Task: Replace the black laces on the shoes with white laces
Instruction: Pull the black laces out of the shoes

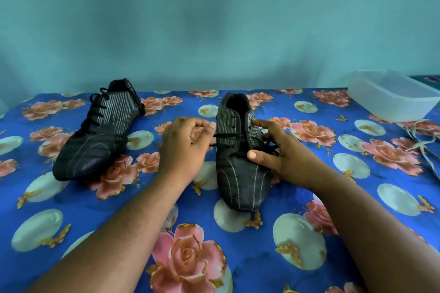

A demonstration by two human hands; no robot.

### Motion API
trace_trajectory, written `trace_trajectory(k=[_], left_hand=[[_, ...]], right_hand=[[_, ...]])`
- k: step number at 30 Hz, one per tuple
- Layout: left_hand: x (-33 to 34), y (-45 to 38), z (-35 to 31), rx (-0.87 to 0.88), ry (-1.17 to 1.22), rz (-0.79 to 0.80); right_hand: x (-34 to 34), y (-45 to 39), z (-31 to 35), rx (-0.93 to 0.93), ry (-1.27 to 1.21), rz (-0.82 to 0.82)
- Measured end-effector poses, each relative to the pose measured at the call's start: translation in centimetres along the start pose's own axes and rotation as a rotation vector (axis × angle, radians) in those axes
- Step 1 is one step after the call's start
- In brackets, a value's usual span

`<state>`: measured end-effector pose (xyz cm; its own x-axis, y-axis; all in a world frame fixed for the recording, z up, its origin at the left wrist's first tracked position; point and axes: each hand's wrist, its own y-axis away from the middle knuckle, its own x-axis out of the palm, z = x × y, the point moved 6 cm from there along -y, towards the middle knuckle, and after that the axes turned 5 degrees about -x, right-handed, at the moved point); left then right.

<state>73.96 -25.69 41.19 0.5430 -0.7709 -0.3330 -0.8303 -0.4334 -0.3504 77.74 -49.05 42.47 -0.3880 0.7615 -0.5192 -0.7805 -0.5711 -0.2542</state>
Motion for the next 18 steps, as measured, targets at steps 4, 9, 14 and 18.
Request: trace_trajectory(k=[4, 9, 14, 18], left_hand=[[1.0, 1.8, -3.2, 0.22, -0.192, 0.016], [1.2, 1.9, -3.2, 0.214, -0.245, -0.007], [0.3, 0.9, -1.6, 0.082, -0.427, -0.015], [-0.9, 0.3, -0.5, -0.024, -0.584, -0.066]], right_hand=[[-0.1, -0.1, -0.5, -0.001, 0.041, 0.001], [-0.1, -0.1, -0.7, 0.006, 0.039, 0.002], [-0.1, -0.1, -0.6, 0.007, 0.027, 0.011], [0.0, 0.3, 0.3, 0.023, 0.017, 0.014]])
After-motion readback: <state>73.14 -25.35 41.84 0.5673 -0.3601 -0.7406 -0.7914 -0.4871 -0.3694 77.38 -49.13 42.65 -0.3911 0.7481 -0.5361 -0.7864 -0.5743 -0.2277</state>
